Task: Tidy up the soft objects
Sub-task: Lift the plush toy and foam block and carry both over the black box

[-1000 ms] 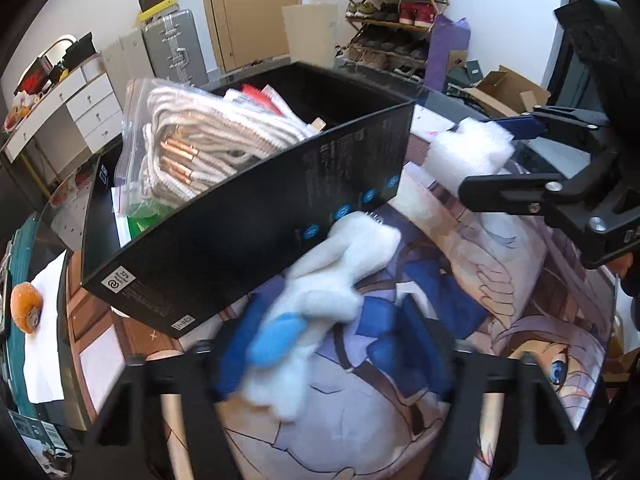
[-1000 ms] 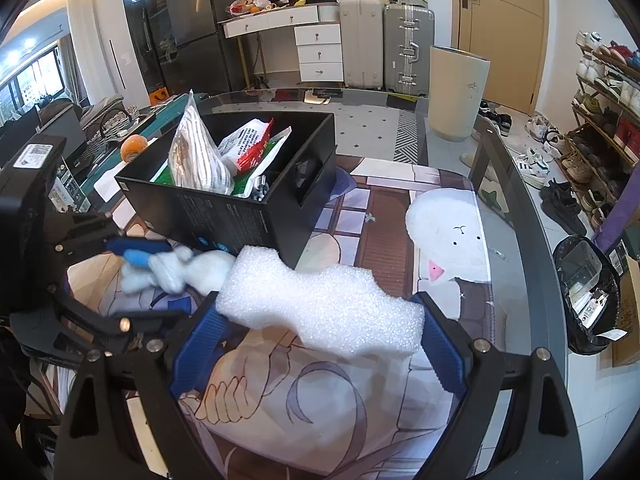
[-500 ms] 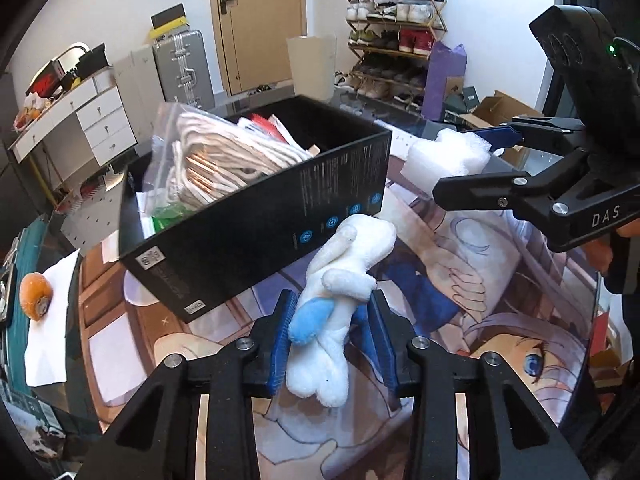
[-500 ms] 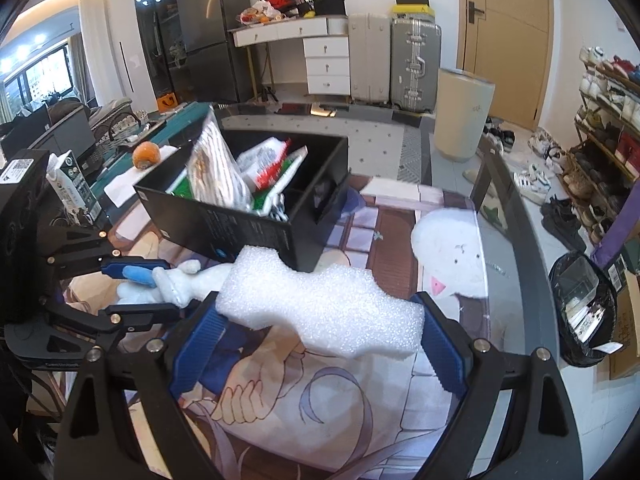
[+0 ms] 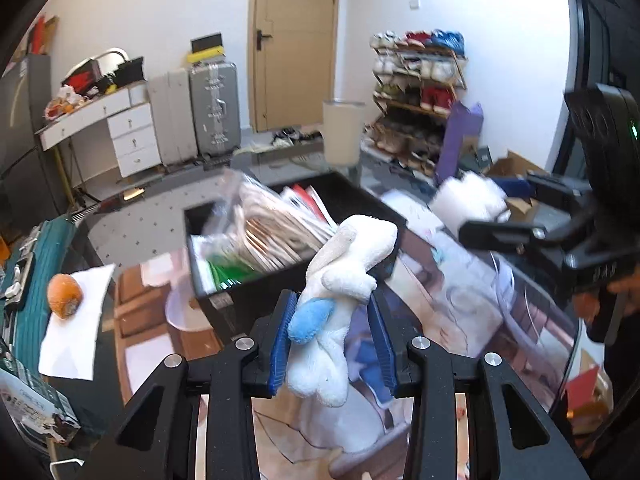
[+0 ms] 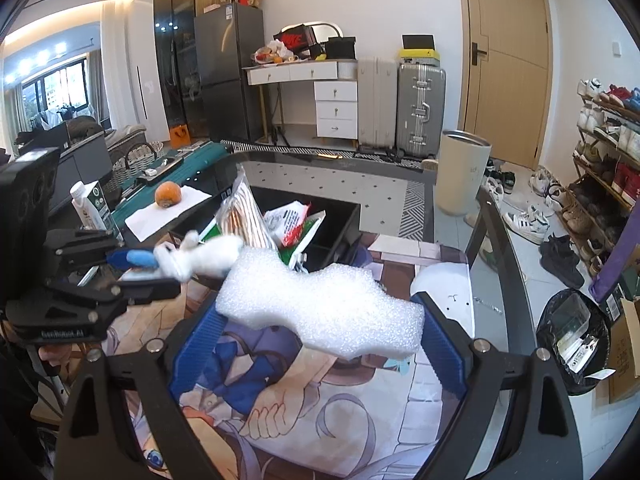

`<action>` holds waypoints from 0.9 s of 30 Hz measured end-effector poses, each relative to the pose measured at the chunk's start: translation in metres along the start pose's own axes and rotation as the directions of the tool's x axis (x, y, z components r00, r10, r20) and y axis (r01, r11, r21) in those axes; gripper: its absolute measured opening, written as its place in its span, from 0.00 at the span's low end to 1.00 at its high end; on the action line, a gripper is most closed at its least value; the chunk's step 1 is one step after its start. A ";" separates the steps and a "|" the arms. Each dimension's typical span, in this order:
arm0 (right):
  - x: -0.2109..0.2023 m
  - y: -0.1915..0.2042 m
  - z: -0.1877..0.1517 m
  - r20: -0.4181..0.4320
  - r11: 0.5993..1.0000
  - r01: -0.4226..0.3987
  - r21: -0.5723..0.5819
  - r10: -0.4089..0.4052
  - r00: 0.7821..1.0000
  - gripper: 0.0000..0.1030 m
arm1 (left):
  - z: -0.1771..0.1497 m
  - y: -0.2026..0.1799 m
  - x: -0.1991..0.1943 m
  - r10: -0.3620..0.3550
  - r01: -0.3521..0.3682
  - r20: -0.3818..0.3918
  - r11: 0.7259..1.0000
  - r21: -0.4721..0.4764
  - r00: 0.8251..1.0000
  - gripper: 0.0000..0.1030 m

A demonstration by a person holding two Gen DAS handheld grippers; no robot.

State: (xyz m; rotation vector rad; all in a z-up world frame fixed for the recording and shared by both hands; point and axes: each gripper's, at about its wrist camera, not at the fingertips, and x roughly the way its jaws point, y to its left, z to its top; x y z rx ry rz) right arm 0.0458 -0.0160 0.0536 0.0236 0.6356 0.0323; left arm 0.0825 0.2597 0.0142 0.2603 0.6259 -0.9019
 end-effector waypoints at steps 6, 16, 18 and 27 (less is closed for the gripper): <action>0.002 0.005 0.006 0.025 1.000 -0.002 -0.017 0.003 1.000 0.90 | 0.017 0.015 -0.008 0.057 -0.054 0.056 0.997 -0.057 0.997 0.36; 0.024 0.014 0.024 0.010 0.996 0.004 -0.086 -0.003 1.000 0.90 | 0.041 0.039 0.006 0.124 -0.115 0.073 0.986 -0.122 0.990 0.36; 0.030 0.016 0.028 -0.001 0.995 0.005 -0.097 -0.006 1.000 0.90 | 0.043 0.043 0.010 0.137 -0.127 0.073 0.984 -0.127 0.988 0.36; 0.059 0.025 0.039 -0.026 0.990 -0.005 -0.144 0.001 1.000 0.90 | 0.048 0.054 0.032 0.158 -0.152 0.044 0.980 -0.127 0.986 0.36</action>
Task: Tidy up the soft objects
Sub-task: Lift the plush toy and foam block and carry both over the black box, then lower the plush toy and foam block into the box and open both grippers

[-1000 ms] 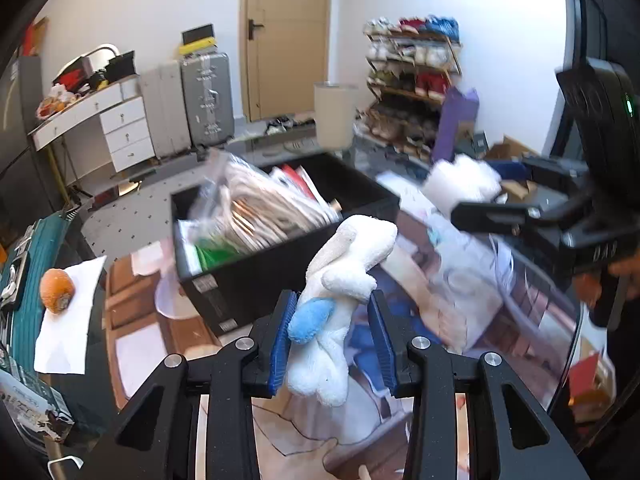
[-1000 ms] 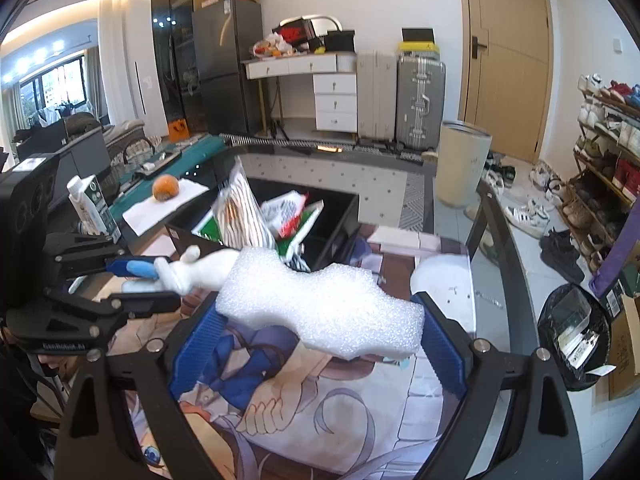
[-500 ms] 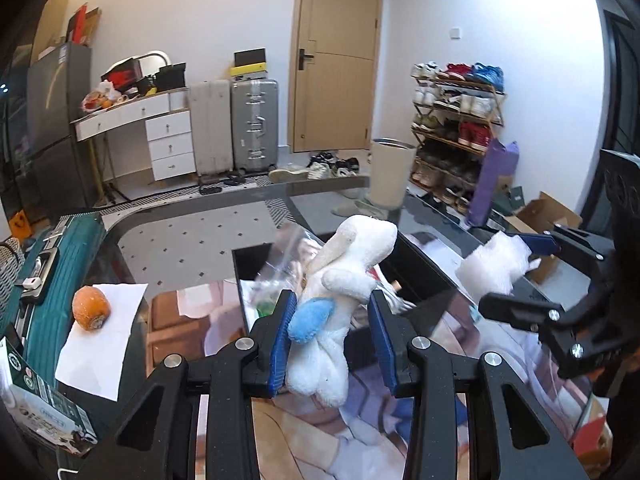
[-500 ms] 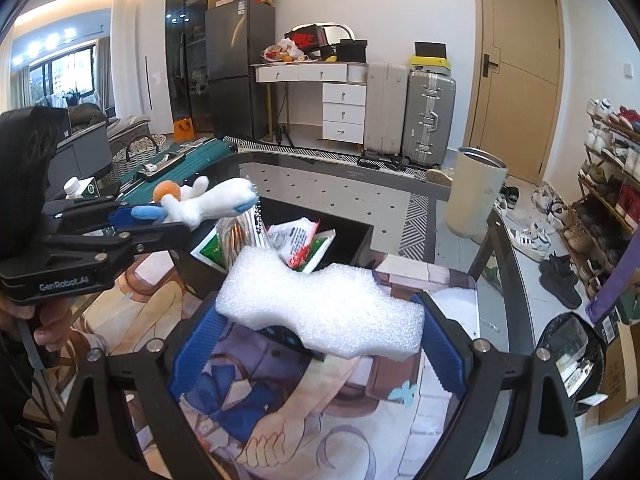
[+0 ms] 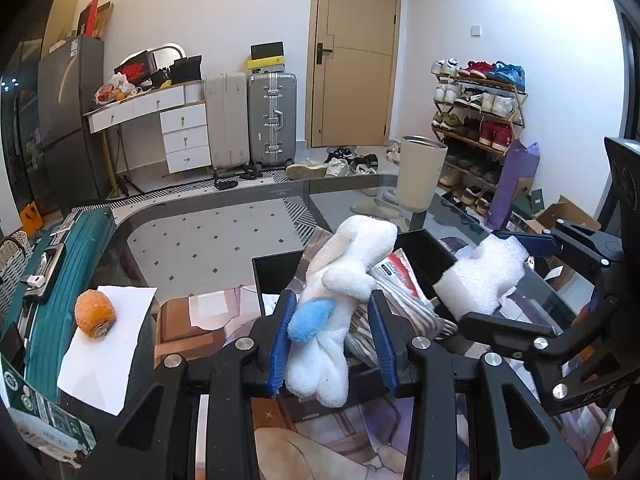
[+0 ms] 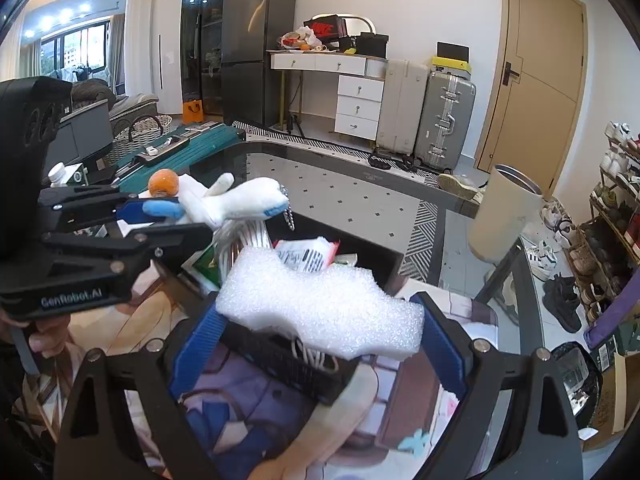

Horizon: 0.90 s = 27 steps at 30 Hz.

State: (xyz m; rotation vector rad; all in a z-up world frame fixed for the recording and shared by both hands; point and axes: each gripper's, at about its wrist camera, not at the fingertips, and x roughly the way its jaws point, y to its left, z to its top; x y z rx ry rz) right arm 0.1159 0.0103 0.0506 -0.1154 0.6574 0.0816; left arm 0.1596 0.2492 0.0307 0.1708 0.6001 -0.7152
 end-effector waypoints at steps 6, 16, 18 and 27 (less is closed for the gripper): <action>0.017 0.000 0.008 -0.001 1.000 -0.004 -0.004 0.004 1.000 0.90 | 0.003 -0.001 0.012 0.013 -0.013 -0.003 1.000 -0.002 1.000 0.36; 0.041 -0.002 0.014 -0.032 1.000 -0.008 -0.029 0.007 0.999 0.90 | 0.005 -0.004 0.035 0.008 -0.008 -0.044 1.000 0.013 0.999 0.36; 0.043 -0.002 0.014 -0.036 0.999 -0.008 -0.042 0.007 0.999 0.90 | 0.005 -0.003 0.039 0.005 -0.005 -0.055 1.000 0.012 0.998 0.36; 0.045 -0.002 0.011 -0.046 0.998 -0.042 -0.047 0.040 0.998 0.90 | -0.002 0.000 0.051 -0.012 0.012 -0.085 1.000 -0.003 0.996 0.36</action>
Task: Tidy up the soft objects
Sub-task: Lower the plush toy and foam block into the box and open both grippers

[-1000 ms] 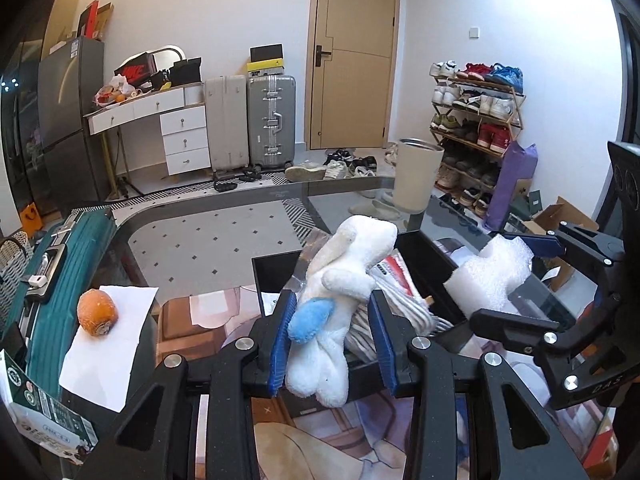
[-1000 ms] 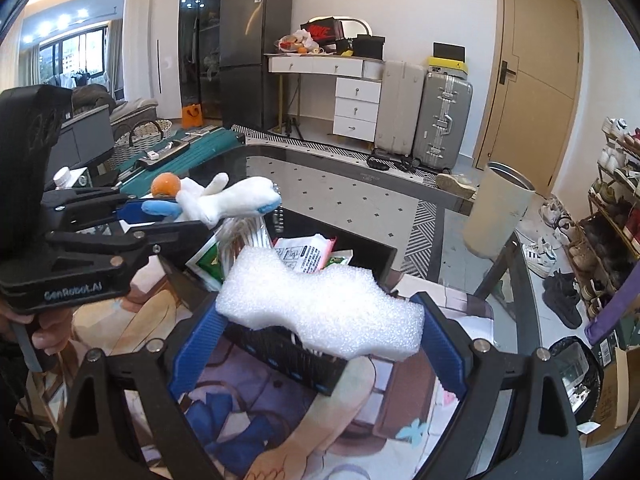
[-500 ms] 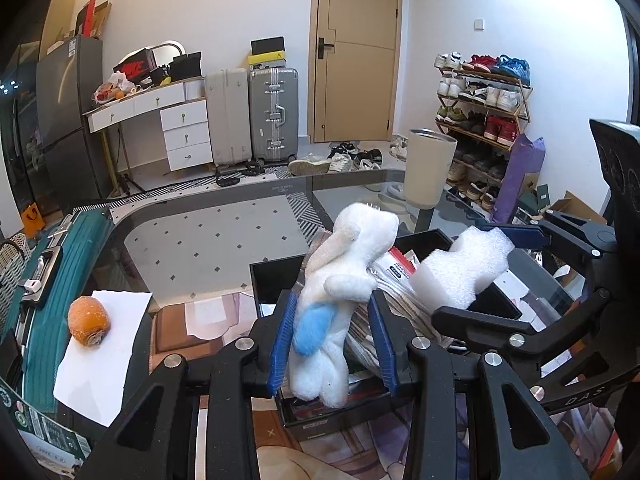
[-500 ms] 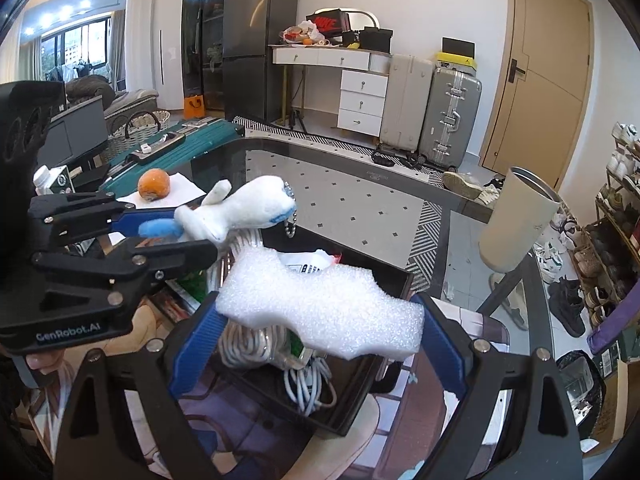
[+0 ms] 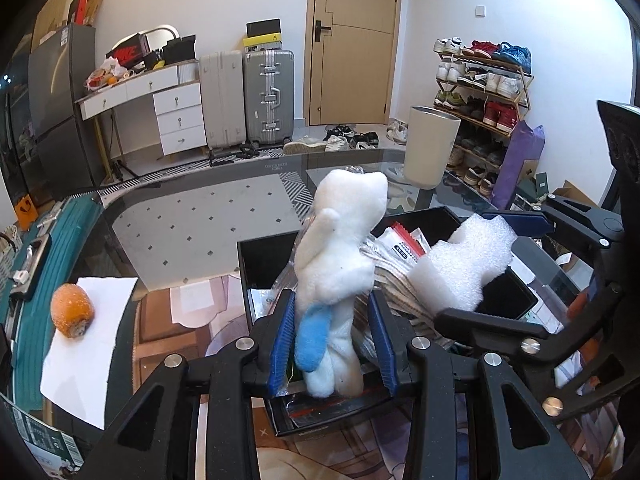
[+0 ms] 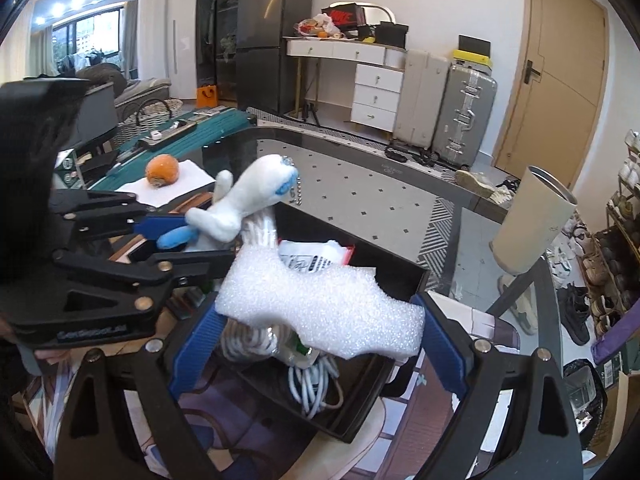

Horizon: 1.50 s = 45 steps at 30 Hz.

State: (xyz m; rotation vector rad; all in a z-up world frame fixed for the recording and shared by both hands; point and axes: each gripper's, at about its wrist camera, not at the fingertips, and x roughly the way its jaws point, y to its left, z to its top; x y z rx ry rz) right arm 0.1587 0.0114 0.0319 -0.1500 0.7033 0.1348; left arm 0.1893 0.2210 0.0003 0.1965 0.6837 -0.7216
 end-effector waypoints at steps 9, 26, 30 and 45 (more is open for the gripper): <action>-0.013 0.000 -0.009 0.000 0.999 -0.041 -0.014 0.041 0.999 0.91 | -0.001 0.001 0.005 -0.002 0.002 -0.005 1.000 0.017 1.000 0.36; -0.033 -0.001 -0.010 0.087 0.999 -0.029 0.016 0.028 0.996 1.00 | -0.006 0.002 -0.005 -0.001 0.001 0.010 0.999 0.036 1.000 0.36; -0.029 -0.011 -0.013 0.050 0.997 0.063 0.049 -0.066 0.997 1.00 | -0.007 0.002 -0.007 -0.006 0.005 0.012 1.000 0.022 1.000 0.36; -0.024 -0.013 -0.016 0.037 0.993 0.087 0.079 -0.090 0.995 1.00 | -0.013 -0.002 -0.030 -0.001 0.000 0.046 1.000 0.028 0.999 0.55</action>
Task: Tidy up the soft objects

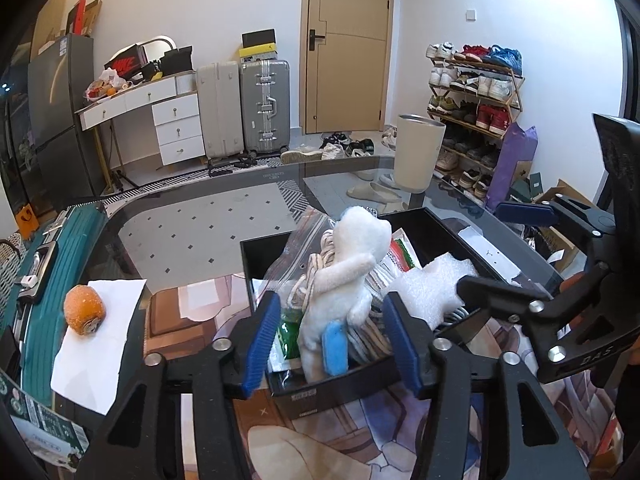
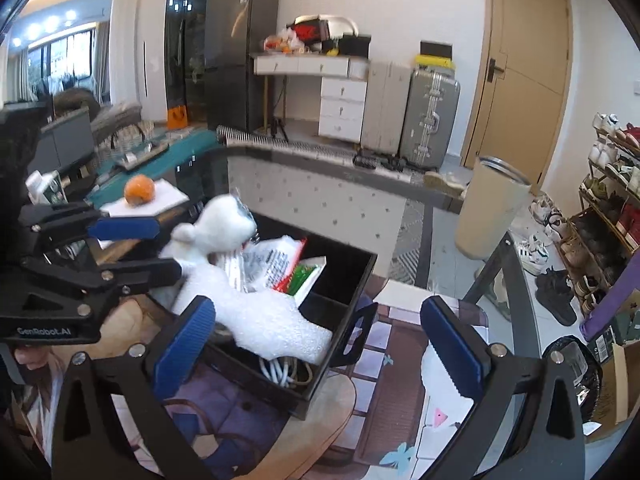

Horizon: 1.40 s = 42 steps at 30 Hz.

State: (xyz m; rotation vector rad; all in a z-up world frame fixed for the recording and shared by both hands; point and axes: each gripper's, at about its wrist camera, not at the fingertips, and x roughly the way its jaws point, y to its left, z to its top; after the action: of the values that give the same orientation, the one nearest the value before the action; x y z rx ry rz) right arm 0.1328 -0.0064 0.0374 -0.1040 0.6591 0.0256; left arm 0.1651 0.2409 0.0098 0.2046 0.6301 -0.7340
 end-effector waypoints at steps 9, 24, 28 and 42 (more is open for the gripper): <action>-0.036 0.010 -0.020 0.120 0.998 -0.034 0.043 0.029 0.992 1.00 | -0.018 0.003 -0.029 0.053 -0.053 0.057 0.999 -0.012 0.997 0.94; -0.049 0.024 -0.046 0.168 0.998 -0.025 0.057 0.015 0.986 1.00 | -0.049 -0.002 -0.050 0.131 -0.126 0.163 0.991 -0.042 0.978 0.99; -0.048 0.025 -0.048 0.186 0.998 -0.027 0.055 0.016 0.982 1.00 | -0.051 -0.005 -0.050 0.137 -0.130 0.185 0.990 -0.046 0.973 0.99; -0.051 0.020 -0.054 0.209 0.997 -0.036 0.074 0.020 0.978 1.00 | -0.049 -0.008 -0.047 0.135 -0.129 0.176 0.991 -0.045 0.975 1.00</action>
State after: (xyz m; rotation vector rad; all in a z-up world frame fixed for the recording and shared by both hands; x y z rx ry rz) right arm 0.0586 0.0086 0.0243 -0.0165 0.4516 0.0372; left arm 0.1105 0.2805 -0.0014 0.1467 0.4527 -0.6053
